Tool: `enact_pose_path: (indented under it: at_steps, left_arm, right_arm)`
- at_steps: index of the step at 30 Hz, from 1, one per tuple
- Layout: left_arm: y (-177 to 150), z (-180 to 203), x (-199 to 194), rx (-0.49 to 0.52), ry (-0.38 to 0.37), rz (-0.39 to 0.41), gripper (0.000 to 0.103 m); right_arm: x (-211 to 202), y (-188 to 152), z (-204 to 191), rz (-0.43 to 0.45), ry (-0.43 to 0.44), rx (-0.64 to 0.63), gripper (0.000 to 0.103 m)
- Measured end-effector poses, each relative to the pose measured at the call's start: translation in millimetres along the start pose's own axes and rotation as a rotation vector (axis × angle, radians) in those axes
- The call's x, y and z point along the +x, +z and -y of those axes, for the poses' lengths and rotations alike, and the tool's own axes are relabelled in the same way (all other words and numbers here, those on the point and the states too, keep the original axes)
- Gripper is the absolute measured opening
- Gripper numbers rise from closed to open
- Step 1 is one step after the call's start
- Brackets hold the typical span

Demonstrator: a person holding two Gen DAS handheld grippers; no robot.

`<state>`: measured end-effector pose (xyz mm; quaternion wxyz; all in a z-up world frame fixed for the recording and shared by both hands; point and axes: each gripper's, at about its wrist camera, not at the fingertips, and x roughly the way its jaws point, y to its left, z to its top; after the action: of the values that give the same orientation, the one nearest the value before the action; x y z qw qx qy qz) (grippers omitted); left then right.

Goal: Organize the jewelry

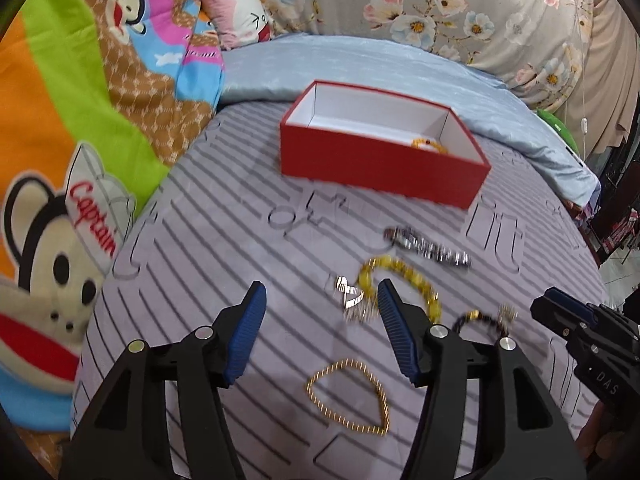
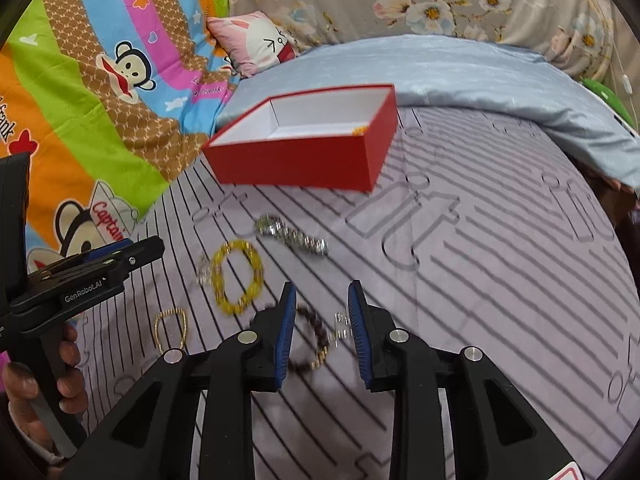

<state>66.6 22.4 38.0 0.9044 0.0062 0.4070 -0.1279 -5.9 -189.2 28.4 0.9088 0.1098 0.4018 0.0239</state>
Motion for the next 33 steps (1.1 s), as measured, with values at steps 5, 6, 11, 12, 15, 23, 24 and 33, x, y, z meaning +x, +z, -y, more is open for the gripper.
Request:
enact_pose_path:
  at_steps: [5,6,11,12,15,23,24,33]
  left_arm:
    - [-25,-3,-1,-0.008,0.006,-0.028,0.061]
    - [-30,-3,0,-0.011,0.013,-0.032,0.061]
    - [-43,-7,5,-0.03,0.02,-0.054,0.061]
    - [-45,-8,6,-0.027,0.024,-0.057,0.061]
    - [-50,-11,11,-0.035,0.017,-0.075,0.058]
    - [-55,-3,11,0.015,0.043,-0.05,0.042]
    - [-55,-2,10,0.019,0.037,-0.047,0.032]
    - [-55,-6,10,-0.009,-0.009,-0.042,0.005]
  right_arm:
    - [-1,-25,2,-0.038,0.0,0.025,0.03]
    - [0,-29,3,-0.044,0.003,0.031,0.03]
    - [-1,-37,2,-0.048,0.011,0.045,0.03]
    - [-1,-38,1,-0.047,0.011,0.044,0.03]
    - [1,-40,0,-0.054,0.01,0.044,0.032]
    - [7,-40,0,-0.057,0.015,0.051,0.033]
    - [8,-38,0,-0.056,0.014,0.05,0.033]
    - [18,-16,-12,-0.036,0.023,0.013,0.033]
